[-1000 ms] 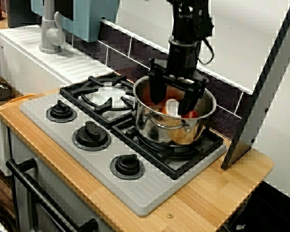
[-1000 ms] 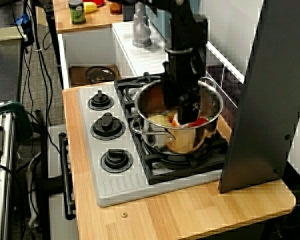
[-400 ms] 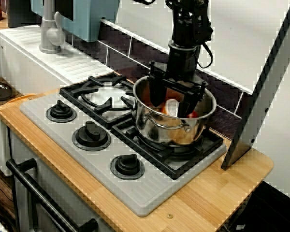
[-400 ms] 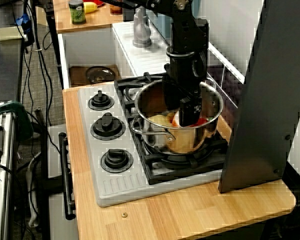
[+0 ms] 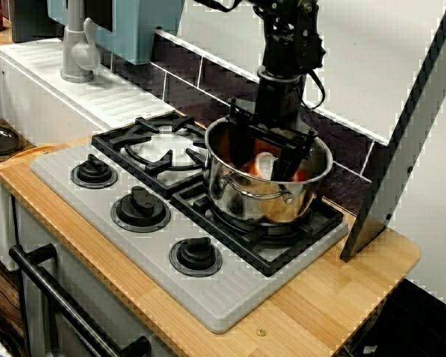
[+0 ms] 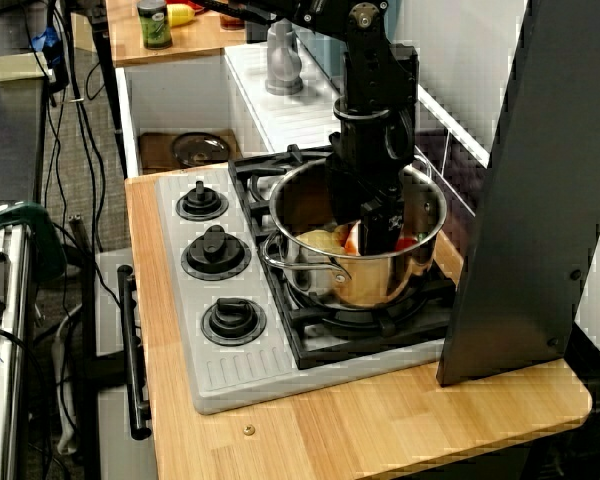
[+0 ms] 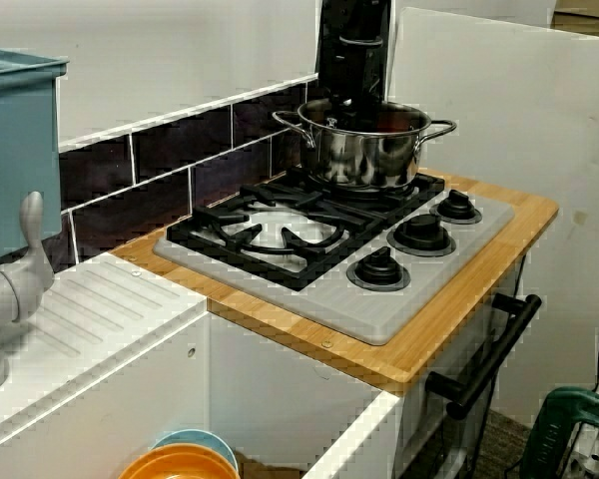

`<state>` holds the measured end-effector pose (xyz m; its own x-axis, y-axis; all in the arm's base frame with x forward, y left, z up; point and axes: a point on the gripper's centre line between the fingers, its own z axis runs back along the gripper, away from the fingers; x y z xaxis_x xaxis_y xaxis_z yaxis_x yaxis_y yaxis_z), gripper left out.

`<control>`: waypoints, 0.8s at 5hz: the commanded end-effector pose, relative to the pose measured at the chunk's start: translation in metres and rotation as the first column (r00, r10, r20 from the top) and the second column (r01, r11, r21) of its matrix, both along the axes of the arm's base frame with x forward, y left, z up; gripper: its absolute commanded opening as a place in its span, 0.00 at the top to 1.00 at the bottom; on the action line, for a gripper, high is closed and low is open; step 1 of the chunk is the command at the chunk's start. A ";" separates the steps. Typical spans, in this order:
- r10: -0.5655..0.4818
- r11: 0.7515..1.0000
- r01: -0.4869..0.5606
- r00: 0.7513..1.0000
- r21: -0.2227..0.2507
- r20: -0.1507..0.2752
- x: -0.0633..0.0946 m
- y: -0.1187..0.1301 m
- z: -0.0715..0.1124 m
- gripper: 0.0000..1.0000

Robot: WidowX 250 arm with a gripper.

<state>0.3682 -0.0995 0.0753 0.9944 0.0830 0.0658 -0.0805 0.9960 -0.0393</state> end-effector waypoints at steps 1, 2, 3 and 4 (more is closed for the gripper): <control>-0.005 1.000 0.005 1.000 0.004 0.023 -0.011 0.001 0.003 0.00; 0.003 1.000 -0.004 1.000 0.010 0.017 -0.011 0.002 0.001 0.00; 0.000 1.000 -0.001 1.000 0.013 0.005 -0.011 0.002 0.000 1.00; -0.007 1.000 0.007 1.000 0.010 0.013 -0.015 0.003 0.003 1.00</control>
<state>0.3654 -0.1020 0.0734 0.9942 0.0801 0.0716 -0.0780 0.9964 -0.0319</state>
